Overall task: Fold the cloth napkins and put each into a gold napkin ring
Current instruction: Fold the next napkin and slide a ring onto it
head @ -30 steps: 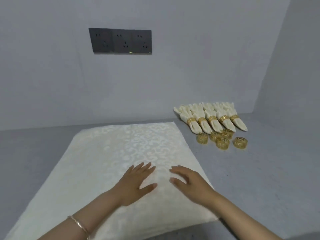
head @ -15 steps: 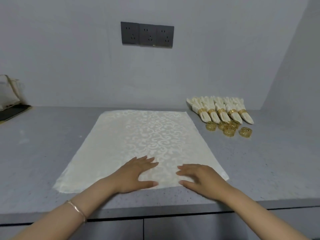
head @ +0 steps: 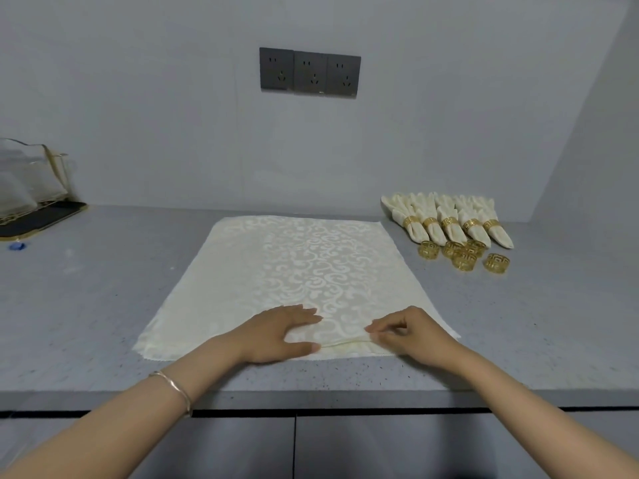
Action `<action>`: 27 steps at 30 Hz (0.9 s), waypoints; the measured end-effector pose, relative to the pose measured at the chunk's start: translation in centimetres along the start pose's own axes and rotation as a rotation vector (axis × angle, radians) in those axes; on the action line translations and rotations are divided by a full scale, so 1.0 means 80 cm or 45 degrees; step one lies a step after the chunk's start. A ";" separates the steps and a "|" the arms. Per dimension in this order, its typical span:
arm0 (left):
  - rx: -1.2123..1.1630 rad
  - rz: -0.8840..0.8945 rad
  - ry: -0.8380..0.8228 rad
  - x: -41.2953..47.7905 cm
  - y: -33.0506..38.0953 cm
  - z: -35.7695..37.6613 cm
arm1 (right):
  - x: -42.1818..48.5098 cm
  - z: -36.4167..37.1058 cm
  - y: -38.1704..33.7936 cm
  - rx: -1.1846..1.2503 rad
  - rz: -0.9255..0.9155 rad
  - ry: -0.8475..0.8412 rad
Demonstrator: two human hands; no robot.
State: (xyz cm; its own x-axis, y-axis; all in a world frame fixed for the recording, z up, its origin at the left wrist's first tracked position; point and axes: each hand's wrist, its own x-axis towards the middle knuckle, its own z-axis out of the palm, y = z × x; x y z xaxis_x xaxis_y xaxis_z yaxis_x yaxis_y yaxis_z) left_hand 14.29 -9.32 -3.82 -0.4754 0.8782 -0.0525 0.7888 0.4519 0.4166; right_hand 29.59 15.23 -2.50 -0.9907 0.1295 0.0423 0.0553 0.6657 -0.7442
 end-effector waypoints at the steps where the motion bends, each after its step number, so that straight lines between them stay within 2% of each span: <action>1: -0.008 -0.003 -0.004 0.000 0.000 -0.001 | 0.001 0.000 -0.001 0.037 0.006 0.025; 8: -0.148 -0.032 -0.018 -0.008 -0.003 -0.016 | 0.009 -0.006 -0.003 0.206 0.118 0.019; 12: -0.199 -0.049 0.021 -0.015 -0.012 -0.022 | 0.012 -0.006 -0.008 0.240 0.054 0.130; 15: -0.082 -0.054 0.079 -0.023 -0.019 -0.031 | 0.014 -0.009 -0.005 0.184 -0.022 0.223; 18: 0.021 -0.104 0.129 -0.029 -0.031 -0.046 | 0.013 -0.011 0.006 -0.204 -0.081 0.031; 20: 0.067 -0.167 0.157 -0.034 -0.041 -0.057 | 0.013 -0.015 0.013 -0.408 -0.082 -0.021; 24: 0.027 -0.213 0.218 -0.038 -0.064 -0.077 | 0.021 -0.037 0.011 -0.304 -0.086 -0.038; 27: -0.120 -0.171 0.173 -0.035 -0.066 -0.097 | 0.026 -0.062 -0.005 -0.199 -0.086 -0.192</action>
State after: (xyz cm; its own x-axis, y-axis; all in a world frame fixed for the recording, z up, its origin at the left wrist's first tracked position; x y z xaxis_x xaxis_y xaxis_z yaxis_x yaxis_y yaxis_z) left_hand 8.46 -15.39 1.15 -0.6273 0.7787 0.0069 0.6776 0.5415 0.4976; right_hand 28.12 18.89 1.21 -0.9995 -0.0230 -0.0204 -0.0050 0.7766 -0.6299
